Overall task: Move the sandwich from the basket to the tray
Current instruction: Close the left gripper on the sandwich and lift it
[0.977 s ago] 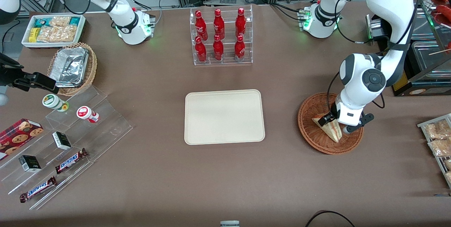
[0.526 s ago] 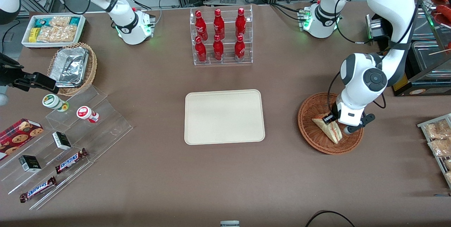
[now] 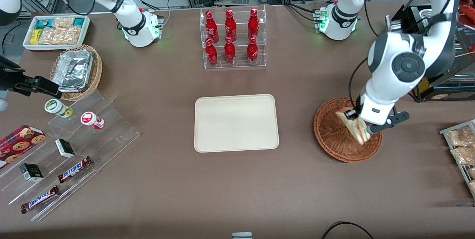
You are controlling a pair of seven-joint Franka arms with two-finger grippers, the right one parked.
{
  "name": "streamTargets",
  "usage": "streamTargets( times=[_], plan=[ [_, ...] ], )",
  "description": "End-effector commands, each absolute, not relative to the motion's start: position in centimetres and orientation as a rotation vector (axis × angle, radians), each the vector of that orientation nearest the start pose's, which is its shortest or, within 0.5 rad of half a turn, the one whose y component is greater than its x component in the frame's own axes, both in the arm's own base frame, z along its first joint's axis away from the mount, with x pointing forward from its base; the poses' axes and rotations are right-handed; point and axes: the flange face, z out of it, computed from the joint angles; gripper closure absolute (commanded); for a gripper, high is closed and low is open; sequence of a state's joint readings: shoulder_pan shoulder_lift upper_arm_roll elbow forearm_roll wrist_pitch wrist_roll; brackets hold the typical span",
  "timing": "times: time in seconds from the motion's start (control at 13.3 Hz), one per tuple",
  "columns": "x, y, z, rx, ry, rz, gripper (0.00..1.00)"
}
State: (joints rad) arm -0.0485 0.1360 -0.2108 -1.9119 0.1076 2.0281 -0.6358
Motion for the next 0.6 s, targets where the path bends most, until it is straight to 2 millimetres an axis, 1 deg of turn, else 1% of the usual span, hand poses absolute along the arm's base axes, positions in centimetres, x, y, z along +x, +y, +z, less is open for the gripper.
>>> streamTargets(
  times=[0.0,0.15,0.23,0.3,0.45,0.53],
  plan=[
    [57.8,-18.9,45.1,-3.106,-0.308,-0.025,1.0],
    [56.8,-23.2,45.2,-3.182,-0.225,0.015,1.0],
    [56.4,-25.1,44.8,-3.197,-0.185,0.025,1.0],
    [56.5,-26.8,44.5,-3.215,-0.147,0.035,1.0],
    [56.3,-31.0,43.5,-3.25,-0.091,0.079,1.0],
    [55.3,-34.6,42.4,-3.254,-0.071,0.105,1.0]
  ],
)
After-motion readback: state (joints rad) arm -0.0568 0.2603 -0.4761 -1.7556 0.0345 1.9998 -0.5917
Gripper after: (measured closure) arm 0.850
